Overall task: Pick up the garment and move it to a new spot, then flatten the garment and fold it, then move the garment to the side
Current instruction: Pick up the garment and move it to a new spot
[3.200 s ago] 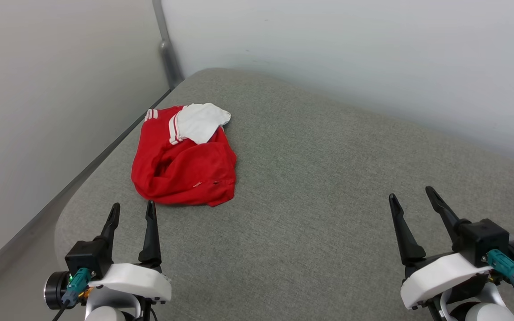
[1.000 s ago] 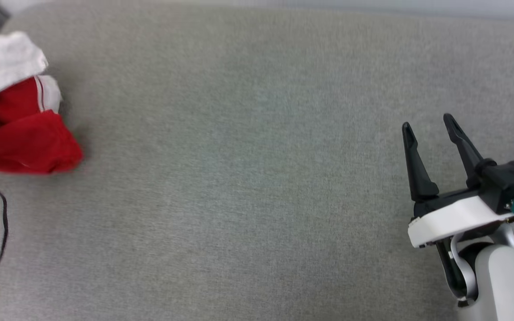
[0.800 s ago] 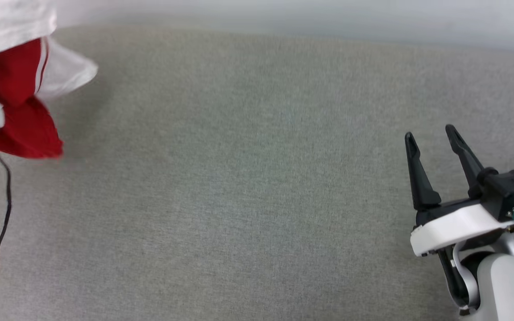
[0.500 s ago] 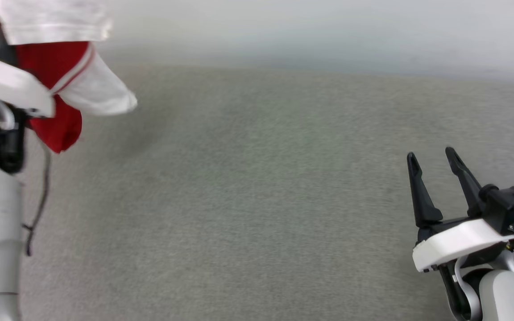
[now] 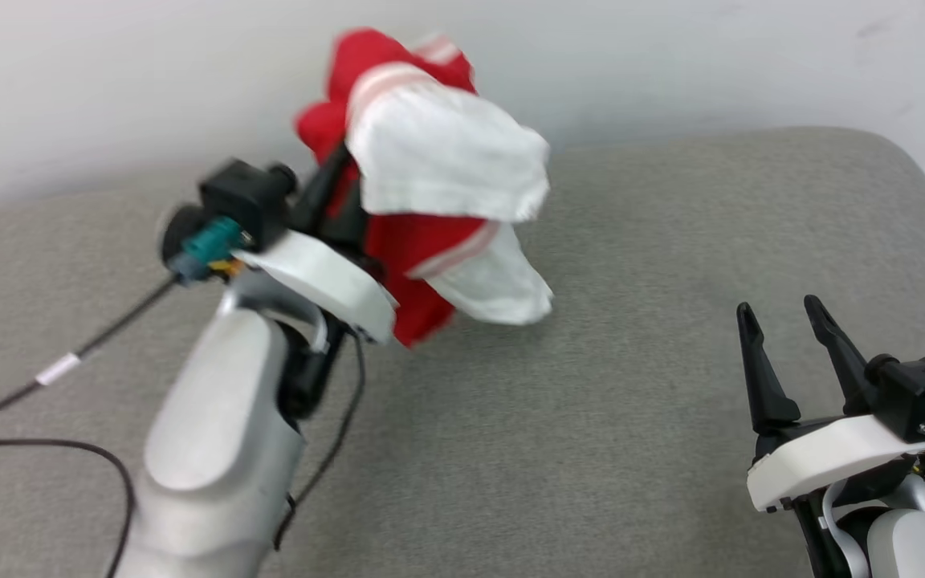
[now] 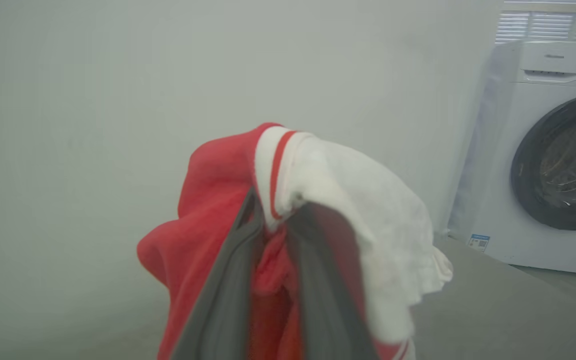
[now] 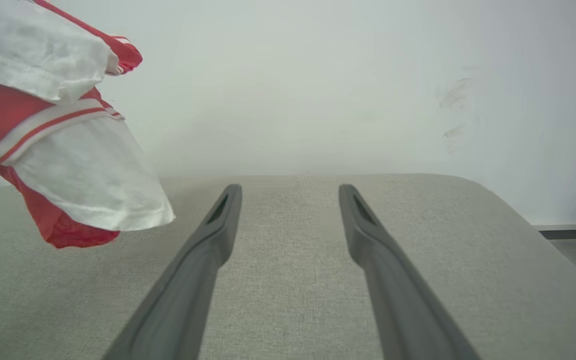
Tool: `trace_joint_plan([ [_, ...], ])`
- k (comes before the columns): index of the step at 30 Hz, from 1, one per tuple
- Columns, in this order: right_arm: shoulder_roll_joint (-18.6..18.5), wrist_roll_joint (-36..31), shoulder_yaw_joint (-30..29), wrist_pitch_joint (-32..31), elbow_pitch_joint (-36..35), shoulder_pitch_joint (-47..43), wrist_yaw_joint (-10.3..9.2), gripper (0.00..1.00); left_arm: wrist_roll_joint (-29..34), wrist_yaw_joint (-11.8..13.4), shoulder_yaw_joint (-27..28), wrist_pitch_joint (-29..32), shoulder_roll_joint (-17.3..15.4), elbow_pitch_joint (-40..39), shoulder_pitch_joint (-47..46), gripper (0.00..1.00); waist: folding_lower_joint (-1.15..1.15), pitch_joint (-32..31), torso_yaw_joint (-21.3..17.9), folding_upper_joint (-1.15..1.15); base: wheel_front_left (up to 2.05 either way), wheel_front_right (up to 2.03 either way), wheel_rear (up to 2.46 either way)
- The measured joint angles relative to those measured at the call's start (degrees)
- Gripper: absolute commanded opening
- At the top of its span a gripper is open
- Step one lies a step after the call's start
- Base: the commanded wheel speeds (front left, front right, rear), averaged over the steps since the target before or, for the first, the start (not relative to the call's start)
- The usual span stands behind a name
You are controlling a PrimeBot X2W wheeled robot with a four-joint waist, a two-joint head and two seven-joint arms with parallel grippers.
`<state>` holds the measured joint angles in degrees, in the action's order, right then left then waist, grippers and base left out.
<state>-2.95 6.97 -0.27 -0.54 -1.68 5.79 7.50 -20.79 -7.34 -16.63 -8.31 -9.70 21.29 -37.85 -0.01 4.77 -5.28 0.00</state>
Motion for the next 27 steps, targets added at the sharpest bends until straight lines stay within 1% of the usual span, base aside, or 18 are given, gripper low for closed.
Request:
trace_joint_plan([
  [2,-0.01,0.14,0.05,-0.01,-0.18,-0.09,0.0,1.0,-0.69,-0.07,-2.01,-0.2,1.32,-0.21,2.15,0.0,0.0,0.15,-1.68,0.0,0.0,0.0,0.0],
  [7,-0.01,1.42,0.47,0.55,-0.37,-0.51,0.0,1.0,-0.54,-0.07,-6.62,0.7,1.83,0.59,11.34,0.0,0.0,1.43,-5.03,0.0,0.0,0.0,0.0],
  [11,0.03,1.56,0.97,0.85,0.01,-0.53,0.01,1.0,-0.53,0.38,-8.34,1.94,1.52,2.77,17.67,0.0,0.01,3.06,-5.96,0.0,0.0,0.0,0.0],
  [14,0.0,1.64,0.83,1.21,0.4,-0.49,0.0,1.0,-0.64,0.81,-9.06,2.55,1.46,4.08,20.04,0.0,0.01,3.74,-5.53,0.0,0.0,0.0,0.0],
  [15,0.0,1.67,0.93,1.34,0.42,-0.37,0.0,1.0,-0.64,1.04,-9.16,2.52,1.64,4.11,20.4,0.29,0.01,3.8,-5.24,0.0,0.0,0.0,0.0],
  [16,0.03,1.65,0.87,1.4,0.48,-0.23,0.01,1.0,-0.57,1.22,-9.45,2.24,1.78,4.0,20.63,0.83,0.01,3.78,-4.89,0.0,0.0,0.0,0.0],
  [17,0.04,1.65,0.83,1.53,0.53,-0.24,0.01,1.0,-0.35,1.36,-9.75,1.79,1.91,3.69,20.83,1.0,0.01,3.73,-4.49,0.0,0.0,0.0,0.0],
  [22,0.04,1.07,0.21,1.48,0.66,-0.27,0.01,1.0,0.9,3.13,-9.55,-2.29,2.45,0.14,20.76,1.0,0.01,2.49,-2.38,0.0,0.0,0.0,0.0],
  [27,0.04,0.57,-1.66,0.66,-0.13,-1.19,0.0,1.0,1.8,5.0,-8.83,-3.76,2.33,-3.9,19.87,1.0,0.01,0.89,0.49,0.0,0.0,0.0,0.0],
])
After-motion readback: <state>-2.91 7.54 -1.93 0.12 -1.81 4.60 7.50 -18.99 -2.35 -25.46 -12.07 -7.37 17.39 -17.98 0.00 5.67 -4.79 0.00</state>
